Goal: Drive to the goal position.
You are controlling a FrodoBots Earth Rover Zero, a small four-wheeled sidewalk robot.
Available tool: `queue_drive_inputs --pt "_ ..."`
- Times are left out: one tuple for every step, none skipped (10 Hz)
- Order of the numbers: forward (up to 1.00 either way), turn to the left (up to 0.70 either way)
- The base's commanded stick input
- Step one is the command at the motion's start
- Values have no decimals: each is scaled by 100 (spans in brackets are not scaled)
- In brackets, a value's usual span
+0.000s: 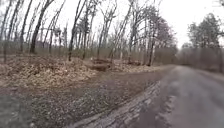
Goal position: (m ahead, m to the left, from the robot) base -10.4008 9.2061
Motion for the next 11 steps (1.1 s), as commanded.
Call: queue_drive_inputs --pt "0 100" --pt "0 100" --pt "0 100" --pt "0 100" --pt "0 100" --pt "0 100" --pt "0 100" --pt "0 100" --pt "0 100" --pt "0 100" --pt "0 100"
